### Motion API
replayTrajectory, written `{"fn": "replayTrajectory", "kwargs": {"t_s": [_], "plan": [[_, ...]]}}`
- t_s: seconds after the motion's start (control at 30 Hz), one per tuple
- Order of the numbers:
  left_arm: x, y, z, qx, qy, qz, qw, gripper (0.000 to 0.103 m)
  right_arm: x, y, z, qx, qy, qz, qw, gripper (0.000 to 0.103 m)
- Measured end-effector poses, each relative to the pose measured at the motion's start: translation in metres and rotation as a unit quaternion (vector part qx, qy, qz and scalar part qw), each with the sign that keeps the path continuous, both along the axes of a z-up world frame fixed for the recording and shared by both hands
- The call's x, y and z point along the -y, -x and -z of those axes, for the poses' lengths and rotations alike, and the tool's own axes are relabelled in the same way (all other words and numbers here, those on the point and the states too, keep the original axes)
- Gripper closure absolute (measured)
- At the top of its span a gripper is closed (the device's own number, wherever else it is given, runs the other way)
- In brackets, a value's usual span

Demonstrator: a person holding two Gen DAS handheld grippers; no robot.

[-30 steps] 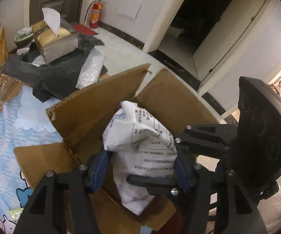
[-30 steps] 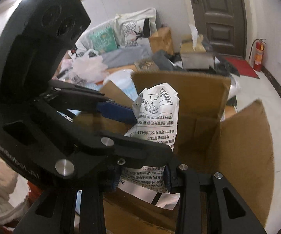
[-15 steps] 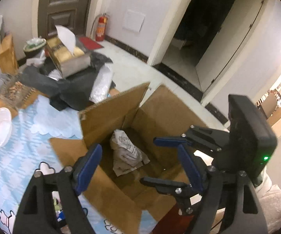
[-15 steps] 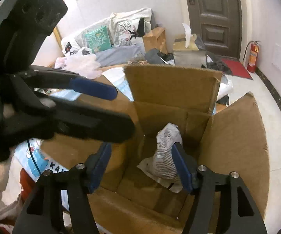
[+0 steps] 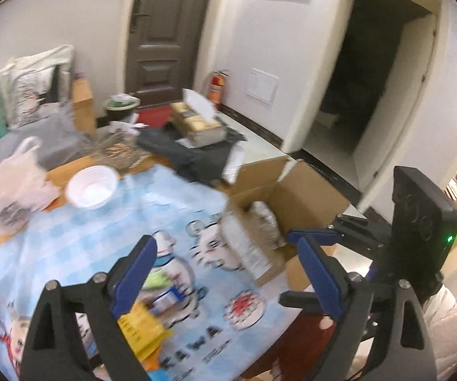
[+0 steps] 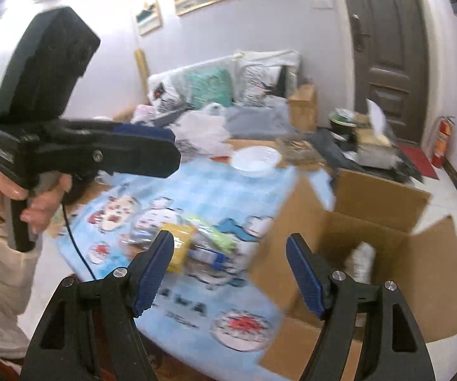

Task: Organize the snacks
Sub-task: 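Move the right gripper back over the table to the blue wet-wipe pack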

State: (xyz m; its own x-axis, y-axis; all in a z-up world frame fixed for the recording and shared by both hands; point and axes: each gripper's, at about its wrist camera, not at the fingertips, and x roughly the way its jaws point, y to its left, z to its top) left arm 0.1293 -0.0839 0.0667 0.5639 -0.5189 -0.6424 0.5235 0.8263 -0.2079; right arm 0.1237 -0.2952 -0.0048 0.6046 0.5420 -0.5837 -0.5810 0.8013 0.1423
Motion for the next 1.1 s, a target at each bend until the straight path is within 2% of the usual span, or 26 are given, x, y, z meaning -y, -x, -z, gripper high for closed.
{"fn": "replayTrajectory", "kwargs": {"t_s": [0.23,0.33,0.5,0.63,0.77,0.93,1.03,1.1], "plan": [[-0.090,0.038,0.034,0.002,0.004,-0.084,0.9964,0.013,-0.074,0.025,0.011,-0.022,-0.005,-0.053,0.998,0.033],[-0.125,0.047,0.059,-0.010,0.001,-0.109,0.9940,0.013,-0.104,0.032,0.028,-0.041,0.003,-0.071,0.997,0.033],[-0.173,0.059,0.113,-0.044,0.022,-0.157,0.9864,0.013,-0.152,0.035,0.069,-0.080,0.027,-0.118,0.989,0.033],[-0.189,0.065,0.152,-0.059,0.026,-0.175,0.9824,0.013,-0.185,0.031,0.110,-0.110,0.052,-0.160,0.980,0.033],[-0.193,0.068,0.177,-0.061,0.016,-0.175,0.9825,0.013,-0.206,0.021,0.141,-0.119,0.074,-0.184,0.973,0.033],[-0.196,0.072,0.190,-0.043,-0.012,-0.180,0.9826,0.012,-0.225,0.015,0.157,-0.123,0.087,-0.213,0.965,0.032],[-0.198,0.076,0.193,-0.035,-0.022,-0.183,0.9823,0.003,-0.233,0.017,0.160,-0.121,0.108,-0.221,0.962,0.032],[-0.203,0.078,0.196,-0.033,-0.016,-0.189,0.9813,0.001,-0.233,0.019,0.161,-0.129,0.113,-0.226,0.959,0.032]]}}
